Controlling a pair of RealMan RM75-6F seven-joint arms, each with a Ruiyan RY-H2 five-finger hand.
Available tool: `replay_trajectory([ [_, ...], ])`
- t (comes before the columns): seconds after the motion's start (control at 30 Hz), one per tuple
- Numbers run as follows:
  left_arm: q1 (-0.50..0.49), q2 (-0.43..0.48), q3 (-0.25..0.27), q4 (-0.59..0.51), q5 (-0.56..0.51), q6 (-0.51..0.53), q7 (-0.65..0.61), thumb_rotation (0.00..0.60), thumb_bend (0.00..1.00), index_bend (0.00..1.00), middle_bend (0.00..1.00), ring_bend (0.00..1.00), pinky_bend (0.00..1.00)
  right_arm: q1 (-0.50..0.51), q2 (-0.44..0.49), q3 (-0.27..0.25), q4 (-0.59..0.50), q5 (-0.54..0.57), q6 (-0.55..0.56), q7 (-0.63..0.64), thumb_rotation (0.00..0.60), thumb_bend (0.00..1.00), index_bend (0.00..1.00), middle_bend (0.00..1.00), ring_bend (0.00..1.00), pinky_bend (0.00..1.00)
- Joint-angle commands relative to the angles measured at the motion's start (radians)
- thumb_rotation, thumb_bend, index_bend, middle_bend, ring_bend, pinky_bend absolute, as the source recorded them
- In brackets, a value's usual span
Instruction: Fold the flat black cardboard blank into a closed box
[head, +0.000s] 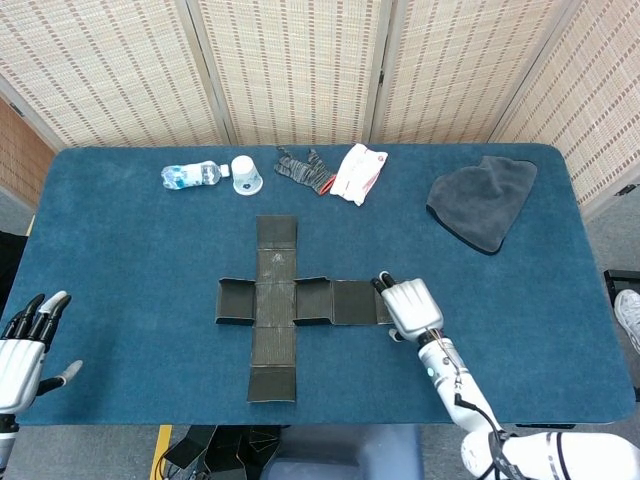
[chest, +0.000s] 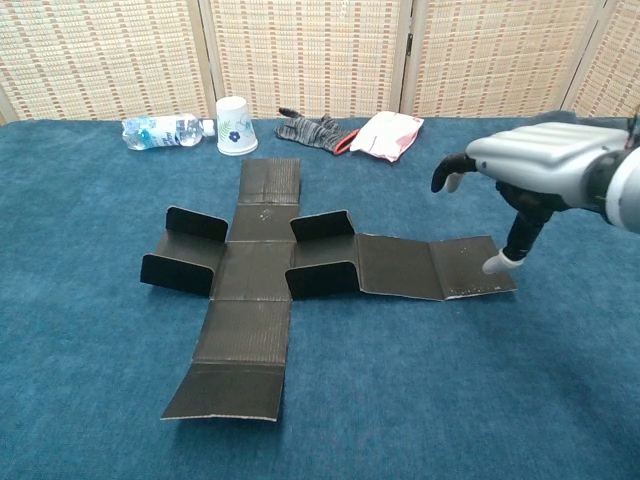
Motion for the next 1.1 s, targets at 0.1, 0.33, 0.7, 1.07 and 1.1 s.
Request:
replay_trajectory([
  [0.1,-0.003,-0.004,0.002,0.006,0.008,0.0,-0.004,0.6,0.14,0.02,0.0,0.05,0.17,0.086,-0.073,0.015,0.034,0.132,0.053,-0.089,0.6,0.0,0.14,0.15,0.78,0.87],
  [0.33,-0.008,-0.007,0.004,0.016,0.013,-0.006,-0.012,0.6,0.14,0.02,0.0,0.05,0.17,0.177,-0.151,0.049,0.098,0.298,0.089,-0.145,0.6,0.0,0.06,0.13,0.78,0.87],
  [0.7,-0.015,-0.002,0.013,0.028,0.019,-0.02,-0.028,0.6,0.14,0.02,0.0,0.05,0.17,0.327,-0.257,0.101,0.22,0.537,0.101,-0.241,0.6,0.0,0.05,0.12,0.78,0.87],
  [1.07,-0.01,-0.01,0.021,0.062,0.022,-0.017,-0.061,0.6,0.14,0.02,0.0,0.05,0.17,0.412,-0.3,0.116,0.276,0.666,0.127,-0.292,0.6,0.0,0.05,0.12,0.78,0.87],
  [1.1,-0.01,-0.012,0.021,0.066,0.024,-0.016,-0.065,0.6,0.14,0.02,0.0,0.05,0.17,0.416,-0.304,0.113,0.285,0.673,0.131,-0.294,0.6,0.0,0.05,0.12,0.78,0.87],
])
